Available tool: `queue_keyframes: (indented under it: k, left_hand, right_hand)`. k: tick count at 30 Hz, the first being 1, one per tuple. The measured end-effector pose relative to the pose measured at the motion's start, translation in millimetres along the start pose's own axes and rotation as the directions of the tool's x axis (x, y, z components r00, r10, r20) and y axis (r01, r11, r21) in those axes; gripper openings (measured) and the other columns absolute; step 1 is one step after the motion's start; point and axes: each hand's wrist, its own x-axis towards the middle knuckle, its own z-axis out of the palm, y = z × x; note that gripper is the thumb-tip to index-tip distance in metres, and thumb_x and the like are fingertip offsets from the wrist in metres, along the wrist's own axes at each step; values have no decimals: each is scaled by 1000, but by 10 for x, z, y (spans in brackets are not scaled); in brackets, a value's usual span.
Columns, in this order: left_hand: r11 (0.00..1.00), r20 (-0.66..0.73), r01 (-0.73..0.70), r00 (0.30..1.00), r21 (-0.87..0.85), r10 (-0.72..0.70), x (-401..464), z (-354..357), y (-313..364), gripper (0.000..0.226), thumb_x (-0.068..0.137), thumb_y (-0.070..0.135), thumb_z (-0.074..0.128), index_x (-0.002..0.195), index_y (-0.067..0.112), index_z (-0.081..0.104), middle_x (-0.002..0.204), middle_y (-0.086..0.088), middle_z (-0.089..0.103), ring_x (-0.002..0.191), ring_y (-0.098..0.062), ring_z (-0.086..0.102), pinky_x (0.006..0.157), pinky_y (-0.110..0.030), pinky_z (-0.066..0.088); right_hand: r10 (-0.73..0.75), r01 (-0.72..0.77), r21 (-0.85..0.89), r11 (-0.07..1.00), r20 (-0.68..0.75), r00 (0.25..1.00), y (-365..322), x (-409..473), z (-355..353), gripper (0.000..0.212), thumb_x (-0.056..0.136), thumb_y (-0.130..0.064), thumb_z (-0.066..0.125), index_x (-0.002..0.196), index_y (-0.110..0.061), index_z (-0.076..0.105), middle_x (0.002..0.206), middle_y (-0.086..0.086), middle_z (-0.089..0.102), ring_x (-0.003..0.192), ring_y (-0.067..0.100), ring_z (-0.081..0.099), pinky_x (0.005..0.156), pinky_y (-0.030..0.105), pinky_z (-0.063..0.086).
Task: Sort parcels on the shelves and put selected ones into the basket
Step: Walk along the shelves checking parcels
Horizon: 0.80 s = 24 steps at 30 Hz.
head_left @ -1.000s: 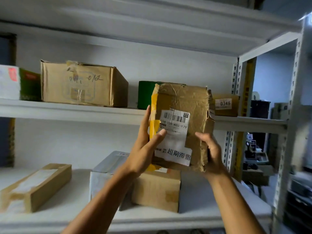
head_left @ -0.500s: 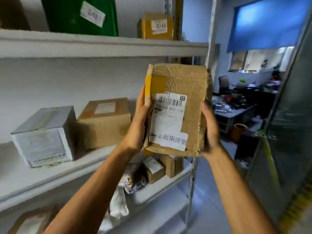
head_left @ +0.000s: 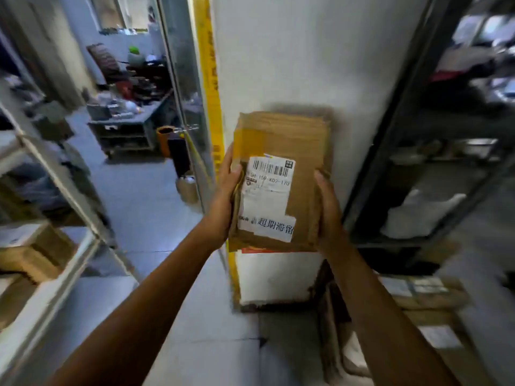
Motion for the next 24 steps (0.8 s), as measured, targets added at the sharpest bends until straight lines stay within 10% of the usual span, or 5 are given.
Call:
queue_keyframes:
  k: [7,15,24]
  left_hand:
    - [979,354,201,917,-16,-182,460,1552,-970,61,100,40,36,157,26,19,145,-13,54,122,-31,62,91,-46,57]
    - [900,636,419,664,119,-393,912,2906,-2090,68,96,42,48,157,29,21,149,-7,51,131,-27,56,107,-55,47]
    - [703,705,622,323,344,-632,1001,3516,-3852,61,92,29,54,149,33,31,130,-5,64,116,-31,65,92,-47,57]
  right_hand:
    - [-129,133,-13,991,-353,927,-541,-312,-1697,65,90,-37,61,145,-5,49,140,24,58,129,44,55,110,60,43]
    - [-122,129,-47,991,-727,676,-697,-645,-3121,101,62,-62,85,144,-13,52,137,17,62,129,39,57,111,58,43]
    - [50,75,74,994,-958,281,229,-862,-4288,46,93,-34,69,135,-18,61,121,9,73,105,23,73,83,36,61]
